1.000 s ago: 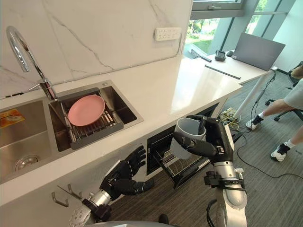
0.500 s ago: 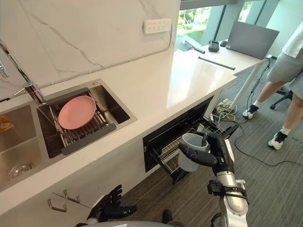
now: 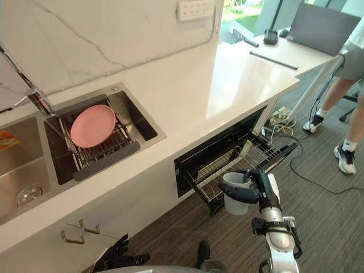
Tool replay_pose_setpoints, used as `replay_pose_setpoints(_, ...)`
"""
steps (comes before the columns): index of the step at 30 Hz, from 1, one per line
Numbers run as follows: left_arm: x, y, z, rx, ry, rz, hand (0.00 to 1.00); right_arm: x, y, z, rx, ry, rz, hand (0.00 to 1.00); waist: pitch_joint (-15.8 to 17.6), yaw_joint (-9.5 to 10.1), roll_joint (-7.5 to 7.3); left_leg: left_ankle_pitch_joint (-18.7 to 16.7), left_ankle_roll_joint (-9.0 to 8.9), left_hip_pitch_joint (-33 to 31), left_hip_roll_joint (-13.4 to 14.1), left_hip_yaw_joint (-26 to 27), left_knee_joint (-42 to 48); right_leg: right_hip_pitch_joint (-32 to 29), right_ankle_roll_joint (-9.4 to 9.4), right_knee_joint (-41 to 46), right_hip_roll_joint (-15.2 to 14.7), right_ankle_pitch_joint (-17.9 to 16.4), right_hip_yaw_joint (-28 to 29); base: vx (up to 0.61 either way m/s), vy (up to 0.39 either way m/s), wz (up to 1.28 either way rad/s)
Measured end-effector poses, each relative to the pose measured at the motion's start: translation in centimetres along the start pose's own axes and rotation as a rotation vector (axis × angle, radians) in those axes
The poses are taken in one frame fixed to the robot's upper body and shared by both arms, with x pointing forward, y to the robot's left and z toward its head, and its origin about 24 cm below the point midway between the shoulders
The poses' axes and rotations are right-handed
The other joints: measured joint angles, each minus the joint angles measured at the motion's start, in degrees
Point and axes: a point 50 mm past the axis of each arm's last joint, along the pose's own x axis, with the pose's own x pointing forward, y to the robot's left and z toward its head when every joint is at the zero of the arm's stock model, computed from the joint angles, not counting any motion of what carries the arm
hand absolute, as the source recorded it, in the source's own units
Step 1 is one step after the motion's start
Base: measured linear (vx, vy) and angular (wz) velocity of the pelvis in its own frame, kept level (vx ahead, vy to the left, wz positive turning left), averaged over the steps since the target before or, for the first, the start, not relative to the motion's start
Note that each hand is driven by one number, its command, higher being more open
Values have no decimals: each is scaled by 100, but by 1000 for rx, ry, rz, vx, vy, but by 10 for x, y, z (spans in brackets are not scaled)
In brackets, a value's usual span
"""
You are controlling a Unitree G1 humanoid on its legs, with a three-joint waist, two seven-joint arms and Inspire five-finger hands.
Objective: Walk over to the sink, pick up the cup, carry it to the dishwasher, place the cup inside the dishwasher, then close the dishwasher door
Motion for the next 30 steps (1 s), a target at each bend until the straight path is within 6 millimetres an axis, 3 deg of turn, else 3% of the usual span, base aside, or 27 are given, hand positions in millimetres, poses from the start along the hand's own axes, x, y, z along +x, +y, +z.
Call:
replay_pose_setpoints(3, 7, -3, 10, 3, -21, -11, 100, 19, -24, 12, -69, -45, -107, 0, 186, -1, 29, 0, 1, -155, -8, -89, -4, -173, -22, 6, 38, 82, 12, 49, -4, -4)
replay_pose_setpoints(6, 13, -7, 20, -1, -56, -24, 100, 28, -35, 22, -98, -78, -165, 0, 344, -11, 65, 2, 4, -238, -29, -144, 0, -254, -10, 33, 31, 118, 20, 13, 1, -1)
replay_pose_setpoints(16, 16, -10, 21, -18, -59, -34, 100, 46, -44, 46, -107, -188, -165, 0, 656, -53, 67, 73, 72, -460, -166, -222, 94, -442, -24, 1, -135, 135, 61, -58, 15, 1)
replay_pose_setpoints(21, 13, -9, 14, -27, -29, -27, 100, 27, -36, 38, -16, -163, -70, 0, 648, -95, 80, 77, 65, -334, -95, -339, 29, -295, -29, 3, -74, 159, -45, 21, -8, 10)
replay_pose_setpoints(25, 11, -10, 10, -16, -23, -26, 100, 2, -9, 36, 58, -176, 58, 0, 629, -148, 80, 76, 66, 77, -75, -444, -155, 41, -18, 5, -4, 87, -67, 63, 24, -1)
replay_pose_setpoints(30, 8, -7, 6, 13, -14, -20, 100, -14, 6, 33, 105, -172, 113, 0, 460, -146, -3, 75, 69, 255, -125, -494, -188, 206, 22, 1, -55, 67, -56, -20, 45, 1)
